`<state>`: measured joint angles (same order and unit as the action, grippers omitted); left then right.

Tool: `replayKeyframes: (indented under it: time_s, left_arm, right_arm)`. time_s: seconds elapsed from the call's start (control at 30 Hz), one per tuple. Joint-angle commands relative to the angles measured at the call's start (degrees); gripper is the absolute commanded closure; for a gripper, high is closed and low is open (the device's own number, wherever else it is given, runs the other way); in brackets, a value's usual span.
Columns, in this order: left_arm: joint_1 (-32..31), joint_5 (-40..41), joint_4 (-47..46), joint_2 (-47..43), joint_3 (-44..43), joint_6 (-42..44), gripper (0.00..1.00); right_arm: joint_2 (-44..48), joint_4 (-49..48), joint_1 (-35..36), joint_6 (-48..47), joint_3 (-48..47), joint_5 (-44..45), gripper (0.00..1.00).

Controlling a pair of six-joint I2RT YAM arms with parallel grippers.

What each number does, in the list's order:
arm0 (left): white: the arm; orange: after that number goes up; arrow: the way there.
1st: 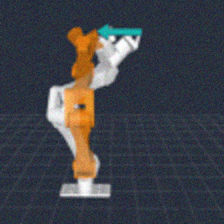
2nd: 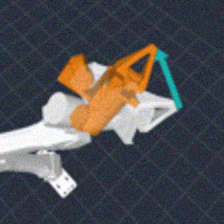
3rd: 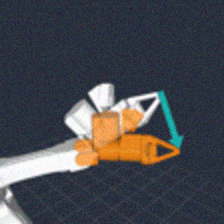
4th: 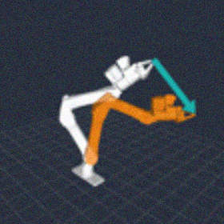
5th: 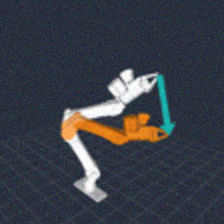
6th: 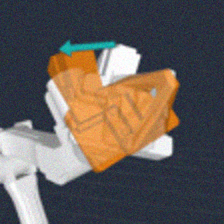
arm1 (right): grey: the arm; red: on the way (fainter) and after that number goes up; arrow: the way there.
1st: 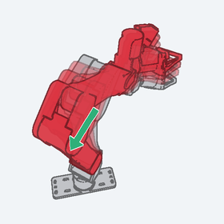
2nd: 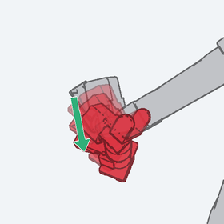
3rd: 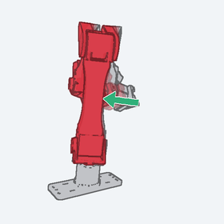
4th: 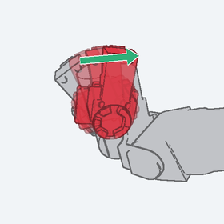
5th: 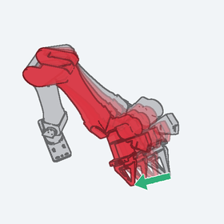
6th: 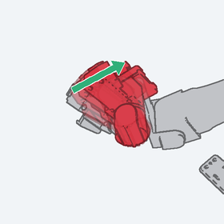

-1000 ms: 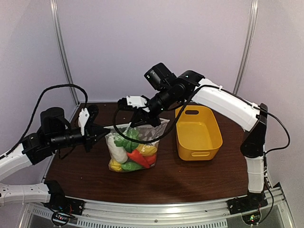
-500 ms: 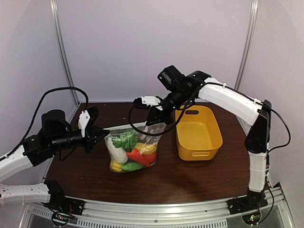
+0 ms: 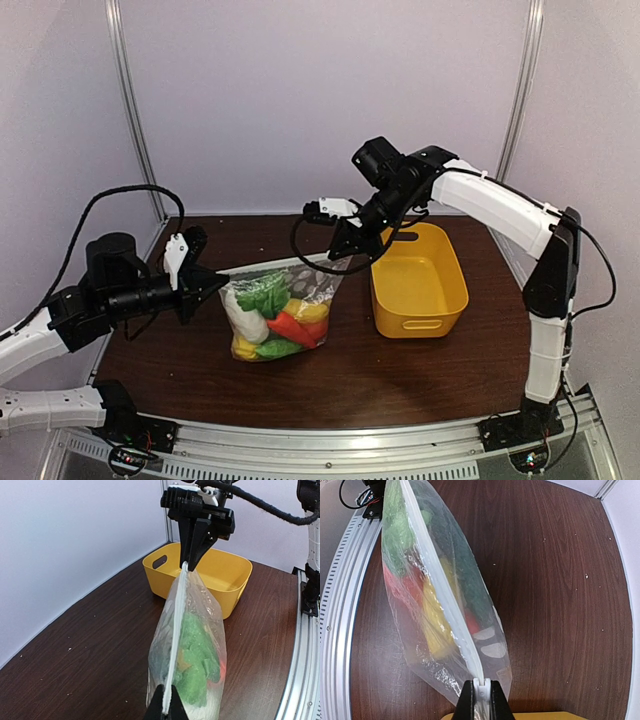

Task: Place the food in the zip-top bag and seal the zipper
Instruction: Zip the zipper on the zipper food storage bag.

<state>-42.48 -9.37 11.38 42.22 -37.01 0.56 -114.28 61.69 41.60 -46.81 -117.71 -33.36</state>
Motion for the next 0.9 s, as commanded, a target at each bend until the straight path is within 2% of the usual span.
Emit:
replayKeyframes:
  time_s: [0.0,0.87]
  left_arm:
    - [0.33,1.25,-3.42,-1.25,0.52,0.12,1.0]
    - [0.36,1.35,-3.36,-1.37,0.8,0.06,1.0]
  right_arm:
    - [2.49,3.39,-2.83,-0.72,1.12,5.46,1.0]
    - [3.63,5.37,-5.32,-1.87,2.3,5.29,1.0]
